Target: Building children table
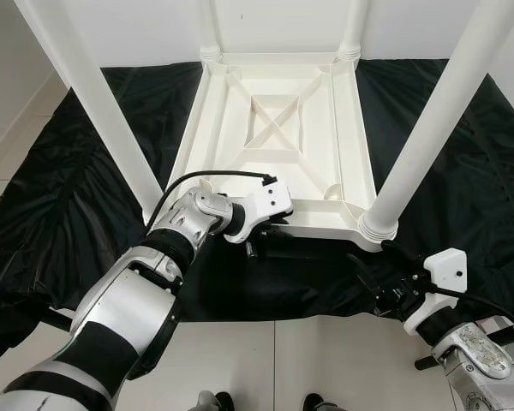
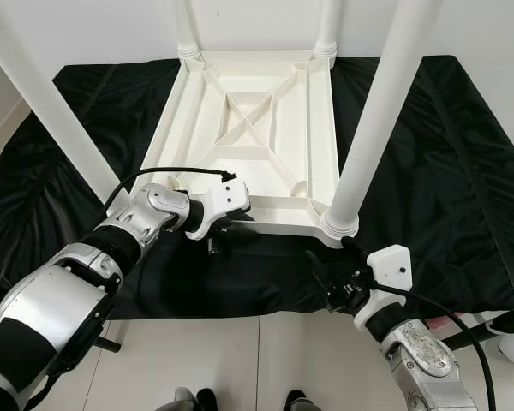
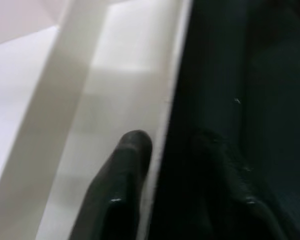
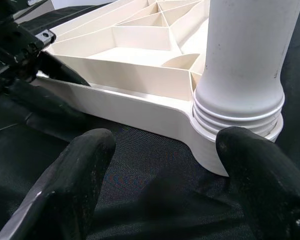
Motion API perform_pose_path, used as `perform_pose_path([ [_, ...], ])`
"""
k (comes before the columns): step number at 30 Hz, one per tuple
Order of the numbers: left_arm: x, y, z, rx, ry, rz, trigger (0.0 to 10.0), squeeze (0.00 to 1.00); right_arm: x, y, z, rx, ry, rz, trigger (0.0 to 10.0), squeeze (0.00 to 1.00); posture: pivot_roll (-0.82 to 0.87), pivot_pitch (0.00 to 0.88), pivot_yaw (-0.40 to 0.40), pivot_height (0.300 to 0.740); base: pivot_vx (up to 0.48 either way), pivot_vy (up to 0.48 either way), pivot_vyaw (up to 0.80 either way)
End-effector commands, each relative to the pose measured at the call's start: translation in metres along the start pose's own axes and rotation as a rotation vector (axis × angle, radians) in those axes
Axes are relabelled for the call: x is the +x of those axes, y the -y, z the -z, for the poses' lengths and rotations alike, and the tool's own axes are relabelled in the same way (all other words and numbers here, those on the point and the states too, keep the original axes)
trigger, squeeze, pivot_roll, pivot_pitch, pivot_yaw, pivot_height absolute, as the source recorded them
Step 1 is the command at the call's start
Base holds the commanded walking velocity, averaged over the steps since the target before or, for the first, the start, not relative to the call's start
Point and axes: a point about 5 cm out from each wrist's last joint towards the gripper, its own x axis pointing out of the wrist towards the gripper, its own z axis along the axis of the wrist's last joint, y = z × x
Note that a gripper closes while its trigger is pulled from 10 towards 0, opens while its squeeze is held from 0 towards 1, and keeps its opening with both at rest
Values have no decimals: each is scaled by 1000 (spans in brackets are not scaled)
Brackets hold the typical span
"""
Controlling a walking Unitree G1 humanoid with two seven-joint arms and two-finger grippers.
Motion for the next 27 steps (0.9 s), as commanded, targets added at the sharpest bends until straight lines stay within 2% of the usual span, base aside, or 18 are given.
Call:
perform_pose_path([
  [1,-7,-5,2,20,-47,-14,10000,1000,-1,-3,3,-1,-7,-14,10000,0,-152,178,121,740,0,0,0],
  [2,-8,-6,1,20,-46,-15,10000,149,-1,-3,3,-2,-8,-13,10000,0,-152,181,122,740,0,0,0],
  [4,-8,-7,0,20,-44,-16,10000,149,-1,-3,3,-3,-8,-13,10000,0,-152,181,122,740,0,0,0],
  [5,-10,-8,-1,24,-40,-18,10000,0,-1,-2,3,-2,-8,-12,10000,0,-153,182,122,740,0,0,0],
  [17,-11,-11,-5,7,-50,-14,10000,0,-1,-3,4,-2,-10,-6,10000,0,-149,190,126,740,0,0,0],
  [18,-10,-10,-4,-3,-51,-11,7373,0,-1,-2,4,-2,-10,-5,10000,0,-149,192,126,740,0,0,0],
  [19,-10,-10,-4,-3,-51,-11,7373,0,-1,-2,4,-2,-10,-5,10000,0,-149,192,126,740,0,0,0],
  [20,-8,-9,-4,-28,-45,-8,667,0,-2,-2,4,-2,-11,-4,10000,0,-148,191,126,740,0,0,0],
  [22,-8,-9,-4,-28,-45,-8,667,0,-2,-2,4,-2,-11,-4,10000,0,-148,191,126,740,0,0,0],
  [23,-6,-8,-4,-44,-39,-1,2353,0,-2,-3,4,-2,-11,-4,10000,0,-152,194,127,740,0,0,0],
  [25,-6,-8,-4,-44,-39,-1,2353,0,-2,-3,4,-2,-11,-4,10000,0,-152,194,127,740,0,0,0],
  [26,-4,-7,-3,-40,-44,5,10000,0,-2,-2,4,-4,-11,-2,10000,0,-153,195,128,740,0,0,0],
  [27,-4,-7,-3,-40,-44,5,10000,0,-2,-2,4,-4,-11,-2,10000,0,-153,195,128,740,0,0,0],
])
